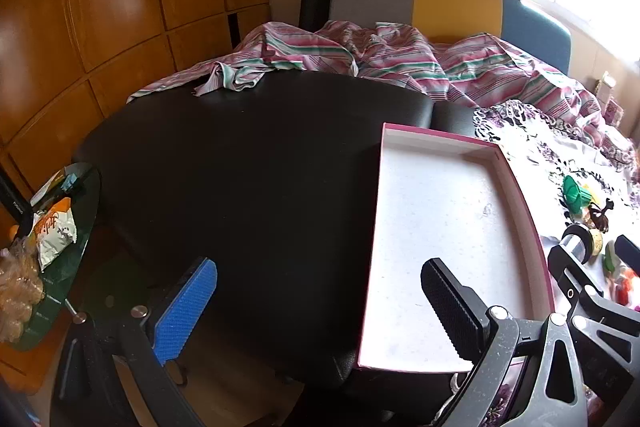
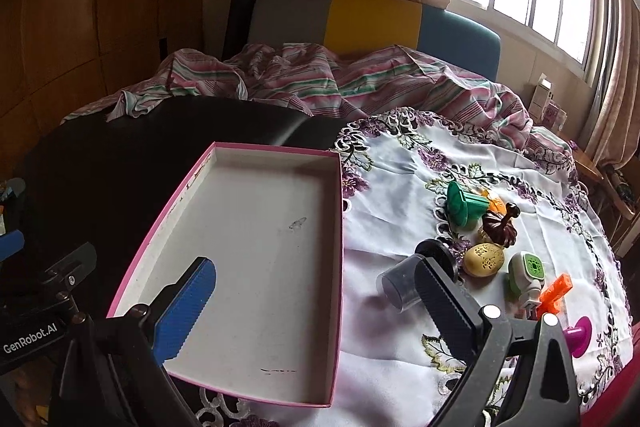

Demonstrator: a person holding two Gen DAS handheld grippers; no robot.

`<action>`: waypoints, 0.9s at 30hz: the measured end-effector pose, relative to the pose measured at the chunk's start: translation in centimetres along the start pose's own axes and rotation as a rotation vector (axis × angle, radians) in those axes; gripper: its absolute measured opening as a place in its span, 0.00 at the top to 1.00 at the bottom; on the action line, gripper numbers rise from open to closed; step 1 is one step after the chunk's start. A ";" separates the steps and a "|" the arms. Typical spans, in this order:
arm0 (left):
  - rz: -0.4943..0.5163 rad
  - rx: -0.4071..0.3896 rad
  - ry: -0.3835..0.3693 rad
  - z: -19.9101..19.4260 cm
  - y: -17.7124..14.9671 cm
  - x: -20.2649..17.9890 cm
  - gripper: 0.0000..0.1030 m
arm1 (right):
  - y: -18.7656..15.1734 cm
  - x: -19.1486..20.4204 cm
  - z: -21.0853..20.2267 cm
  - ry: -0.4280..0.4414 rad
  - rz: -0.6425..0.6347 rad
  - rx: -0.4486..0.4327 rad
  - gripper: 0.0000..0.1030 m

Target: Organize rigid objects

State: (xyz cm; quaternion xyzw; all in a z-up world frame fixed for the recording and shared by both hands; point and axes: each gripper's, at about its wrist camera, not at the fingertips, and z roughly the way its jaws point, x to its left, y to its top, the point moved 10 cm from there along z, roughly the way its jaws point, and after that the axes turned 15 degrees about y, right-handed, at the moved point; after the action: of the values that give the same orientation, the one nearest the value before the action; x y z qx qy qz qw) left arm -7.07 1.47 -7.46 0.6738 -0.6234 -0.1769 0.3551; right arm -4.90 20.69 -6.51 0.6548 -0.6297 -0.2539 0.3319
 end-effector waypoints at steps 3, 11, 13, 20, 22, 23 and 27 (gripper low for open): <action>0.010 0.000 -0.007 -0.1 0.0 -0.3 0.00 | -0.1 -0.6 -0.1 0.002 0.018 -0.001 0.01; 0.043 -0.008 -0.019 -0.4 -0.1 -1.3 0.00 | -0.3 -1.8 -0.2 -0.009 0.039 0.003 0.01; 0.049 -0.008 -0.023 -0.4 -0.2 -1.4 0.00 | -0.3 -1.8 -0.2 -0.010 0.037 0.005 0.01; 0.054 0.023 -0.132 -0.4 -0.6 -2.8 0.00 | -0.2 -2.5 -0.2 -0.023 0.039 0.012 0.01; 0.083 0.023 -0.139 -0.5 -0.7 -3.5 0.00 | -0.2 -3.2 -0.2 -0.020 0.057 0.019 0.01; 0.093 0.018 -0.156 -0.7 -0.7 -4.1 0.00 | -0.3 -3.7 -0.2 -0.022 0.070 0.021 0.01; 0.131 0.005 -0.210 -1.6 -0.5 -6.4 0.00 | -0.2 -6.4 -0.8 -0.052 0.116 0.022 0.01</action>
State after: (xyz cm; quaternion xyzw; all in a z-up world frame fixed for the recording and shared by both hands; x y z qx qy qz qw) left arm -6.71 8.07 -8.01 0.6103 -0.7003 -0.2214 0.2968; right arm -4.64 27.18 -6.67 0.6141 -0.6778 -0.2443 0.3222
